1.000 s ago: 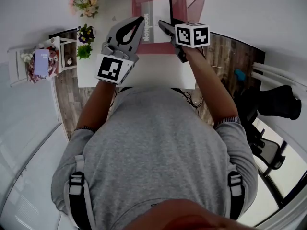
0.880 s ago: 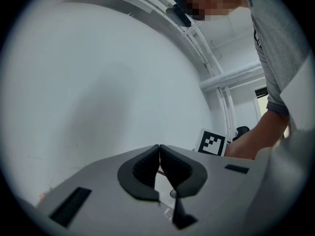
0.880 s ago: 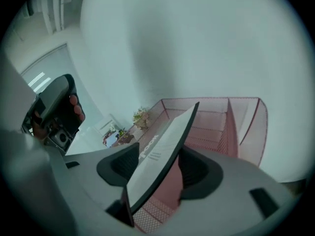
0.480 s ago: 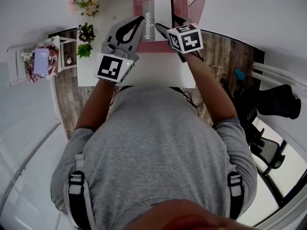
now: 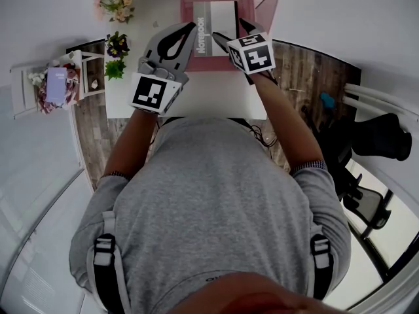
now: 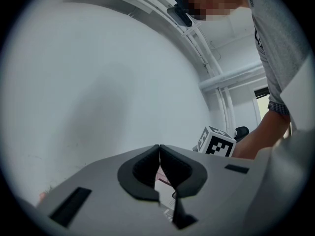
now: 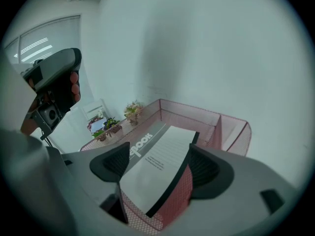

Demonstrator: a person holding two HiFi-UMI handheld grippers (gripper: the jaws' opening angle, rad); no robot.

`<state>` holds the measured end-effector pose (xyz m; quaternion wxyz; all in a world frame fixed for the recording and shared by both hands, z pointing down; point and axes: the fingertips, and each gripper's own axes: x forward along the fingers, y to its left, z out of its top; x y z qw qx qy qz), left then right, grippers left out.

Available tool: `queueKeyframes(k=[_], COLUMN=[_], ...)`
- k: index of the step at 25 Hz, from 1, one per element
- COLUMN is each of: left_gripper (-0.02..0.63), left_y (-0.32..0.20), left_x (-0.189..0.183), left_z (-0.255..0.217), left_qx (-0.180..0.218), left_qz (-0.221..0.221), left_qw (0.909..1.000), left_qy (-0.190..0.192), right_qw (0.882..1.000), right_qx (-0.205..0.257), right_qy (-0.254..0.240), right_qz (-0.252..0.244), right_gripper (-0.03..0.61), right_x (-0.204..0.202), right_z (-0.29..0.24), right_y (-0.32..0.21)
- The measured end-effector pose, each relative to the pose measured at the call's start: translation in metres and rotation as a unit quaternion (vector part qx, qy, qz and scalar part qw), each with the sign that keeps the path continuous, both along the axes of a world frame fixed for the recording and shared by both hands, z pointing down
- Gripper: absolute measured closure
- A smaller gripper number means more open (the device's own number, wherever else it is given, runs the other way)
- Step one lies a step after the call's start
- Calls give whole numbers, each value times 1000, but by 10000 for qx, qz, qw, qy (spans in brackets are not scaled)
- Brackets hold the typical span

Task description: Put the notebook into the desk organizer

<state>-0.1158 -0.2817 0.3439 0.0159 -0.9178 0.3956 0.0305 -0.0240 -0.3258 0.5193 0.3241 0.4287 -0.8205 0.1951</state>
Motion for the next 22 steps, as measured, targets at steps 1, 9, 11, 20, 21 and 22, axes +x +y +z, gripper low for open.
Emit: queueKeyframes(k=[1, 9, 11, 20, 21, 22], left_gripper=[594, 594, 594, 594, 594, 594], left_y=[0, 2, 1, 6, 6, 7], left_x=[0, 4, 4, 7, 6, 5], left_z=[0, 2, 3, 1, 0, -3], left_qx=[5, -25, -67, -134, -92, -37], left_qz=[4, 70, 40, -5, -23, -56], left_qw=[10000, 9999, 9999, 9995, 9996, 9997], left_qy=[3, -85, -132, -274, -261, -227], right_qw=[10000, 9993, 9977, 9580, 9530, 9480], right_qx=[6, 263, 553, 2433, 2563, 2694], right_qy=[-12, -261, -398, -1435, -1530, -1602], right_qz=[3, -29, -65, -498, -526, -550], right_gripper=[187, 187, 192, 330, 338, 352], right_x=[0, 2, 4, 13, 15, 18], right_z=[-1, -19, -33, -128, -136, -145], right_y=[0, 4, 4, 25, 28, 31])
